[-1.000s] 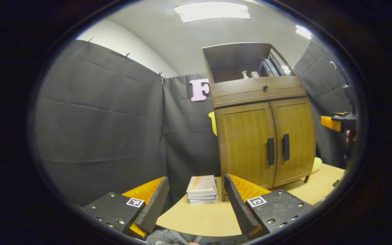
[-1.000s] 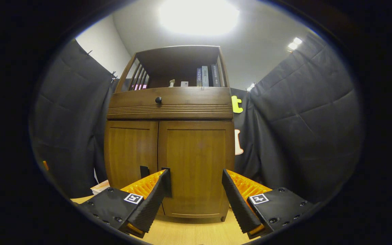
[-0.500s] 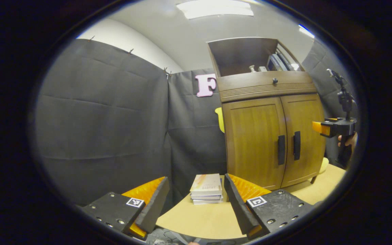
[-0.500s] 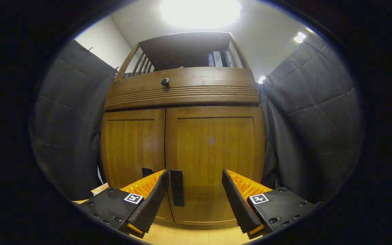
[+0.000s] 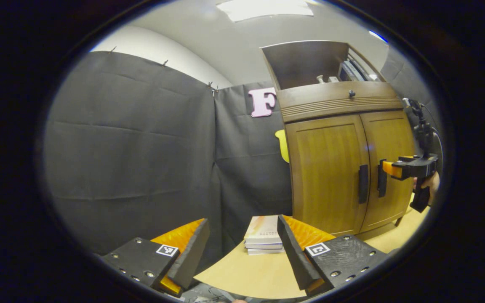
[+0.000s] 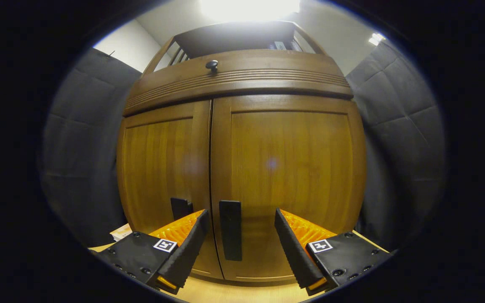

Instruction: Open the right door of the double-door shoe cabinet with the right hand, and open the left door with the left hand.

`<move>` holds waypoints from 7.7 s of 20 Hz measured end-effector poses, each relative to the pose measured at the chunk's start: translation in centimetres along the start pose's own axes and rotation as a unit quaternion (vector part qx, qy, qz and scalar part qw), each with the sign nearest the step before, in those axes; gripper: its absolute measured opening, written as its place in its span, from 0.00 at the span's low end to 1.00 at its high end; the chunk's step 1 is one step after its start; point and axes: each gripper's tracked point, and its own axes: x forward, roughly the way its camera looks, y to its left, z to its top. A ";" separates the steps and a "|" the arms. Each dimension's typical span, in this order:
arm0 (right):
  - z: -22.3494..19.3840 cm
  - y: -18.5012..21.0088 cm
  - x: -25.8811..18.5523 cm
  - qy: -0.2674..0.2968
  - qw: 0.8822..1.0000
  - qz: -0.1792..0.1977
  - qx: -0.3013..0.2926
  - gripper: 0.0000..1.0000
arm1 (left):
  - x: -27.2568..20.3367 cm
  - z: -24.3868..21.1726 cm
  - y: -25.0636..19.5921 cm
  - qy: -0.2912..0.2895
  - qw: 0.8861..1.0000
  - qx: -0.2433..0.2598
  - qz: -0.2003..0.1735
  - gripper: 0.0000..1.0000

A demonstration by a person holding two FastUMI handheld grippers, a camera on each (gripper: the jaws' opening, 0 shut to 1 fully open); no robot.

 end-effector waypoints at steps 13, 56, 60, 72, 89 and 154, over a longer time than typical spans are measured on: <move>-4.5 1.4 4.0 0.043 0.999 0.009 0.003 0.60 | -0.3 -0.2 0.7 0.017 0.999 0.009 0.028 0.93; -4.6 -2.4 -9.1 0.082 0.996 0.039 0.016 0.15 | 0.3 0.1 -1.6 -0.033 0.996 0.000 -0.085 0.93; -4.3 -3.8 -10.8 0.083 0.996 0.030 0.013 0.14 | 0.5 0.0 -2.1 -0.036 0.994 -0.004 -0.106 0.93; -4.1 -8.1 -14.8 0.085 0.996 -0.012 0.010 0.12 | 0.4 0.1 -3.1 -0.047 0.987 -0.007 -0.153 0.93; -2.9 -17.1 -19.5 0.083 0.990 -0.117 0.007 0.07 | -0.2 0.2 -3.7 -0.056 0.981 -0.004 -0.184 0.93; -1.2 -15.6 -24.6 0.048 0.990 -0.135 -0.012 0.96 | 3.4 -2.0 -16.0 -0.006 0.950 -0.041 -0.309 0.28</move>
